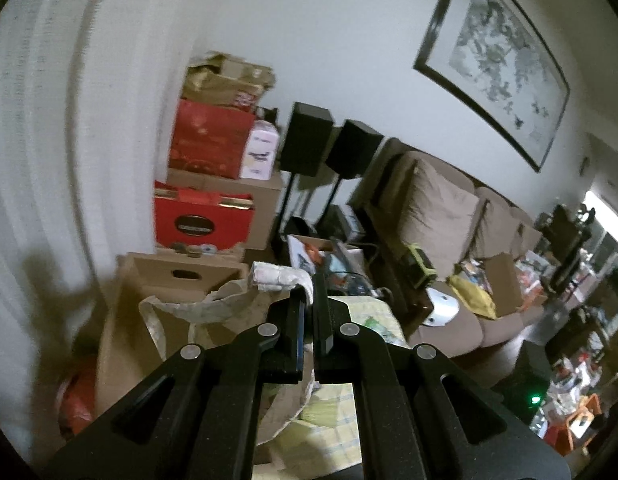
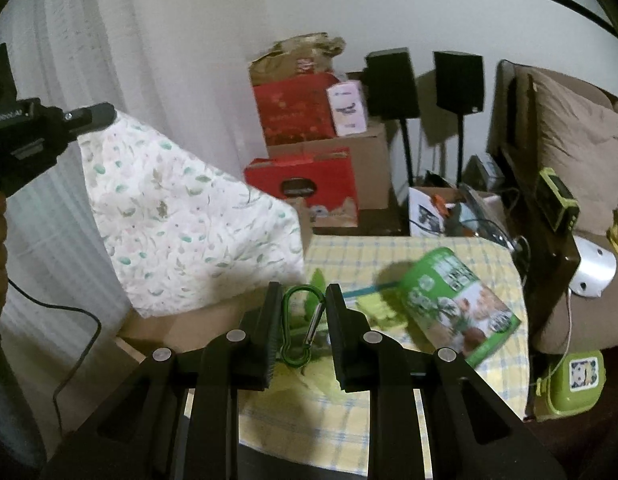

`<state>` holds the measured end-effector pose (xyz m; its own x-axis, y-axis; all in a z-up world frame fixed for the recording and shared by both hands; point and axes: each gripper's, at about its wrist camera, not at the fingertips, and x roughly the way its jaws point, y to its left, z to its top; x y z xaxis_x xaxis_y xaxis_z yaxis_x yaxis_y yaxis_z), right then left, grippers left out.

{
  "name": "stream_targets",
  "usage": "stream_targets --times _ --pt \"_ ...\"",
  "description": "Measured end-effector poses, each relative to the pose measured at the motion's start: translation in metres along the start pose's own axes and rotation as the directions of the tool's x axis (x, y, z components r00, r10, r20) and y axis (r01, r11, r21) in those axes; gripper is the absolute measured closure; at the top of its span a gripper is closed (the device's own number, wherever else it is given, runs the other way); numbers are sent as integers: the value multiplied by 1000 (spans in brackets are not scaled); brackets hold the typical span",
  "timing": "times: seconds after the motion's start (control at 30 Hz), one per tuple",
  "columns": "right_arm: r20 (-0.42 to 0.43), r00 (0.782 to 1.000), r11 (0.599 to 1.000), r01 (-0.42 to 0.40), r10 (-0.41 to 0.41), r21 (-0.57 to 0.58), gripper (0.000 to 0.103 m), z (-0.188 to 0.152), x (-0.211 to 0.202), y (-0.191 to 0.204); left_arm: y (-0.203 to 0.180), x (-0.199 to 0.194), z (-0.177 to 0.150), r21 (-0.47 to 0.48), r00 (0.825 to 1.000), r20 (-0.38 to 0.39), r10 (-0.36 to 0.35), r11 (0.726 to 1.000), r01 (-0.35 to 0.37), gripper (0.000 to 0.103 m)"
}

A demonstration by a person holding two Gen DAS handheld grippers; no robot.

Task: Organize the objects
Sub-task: 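Lower the floral bag into the cardboard box and open both tools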

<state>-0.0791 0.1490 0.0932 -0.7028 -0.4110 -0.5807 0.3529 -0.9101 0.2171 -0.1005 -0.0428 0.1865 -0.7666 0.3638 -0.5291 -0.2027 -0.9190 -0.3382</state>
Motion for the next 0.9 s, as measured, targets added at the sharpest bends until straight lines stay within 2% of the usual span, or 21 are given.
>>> stream_targets --times 0.2,0.4,0.53,0.7,0.8,0.9 --pt "-18 999 998 -50 50 -29 81 9 15 29 34 -14 1 -19 991 51 123 992 -122 101" --pt "-51 994 994 -101 99 -41 81 12 36 53 73 3 -7 -72 982 5 188 980 -187 101" --pt "-76 990 992 -119 115 -50 81 11 52 66 96 32 -25 -109 978 -66 196 973 -203 101" --pt "-103 987 990 -130 124 -50 81 5 66 75 121 72 -55 -171 971 -179 157 967 -188 101" --pt "-120 985 990 -131 125 -46 81 1 75 76 126 96 -76 -173 958 -242 152 965 -197 100" --pt "-138 982 990 -133 126 -40 81 -2 84 74 131 117 -96 -149 934 -308 182 960 -237 100"
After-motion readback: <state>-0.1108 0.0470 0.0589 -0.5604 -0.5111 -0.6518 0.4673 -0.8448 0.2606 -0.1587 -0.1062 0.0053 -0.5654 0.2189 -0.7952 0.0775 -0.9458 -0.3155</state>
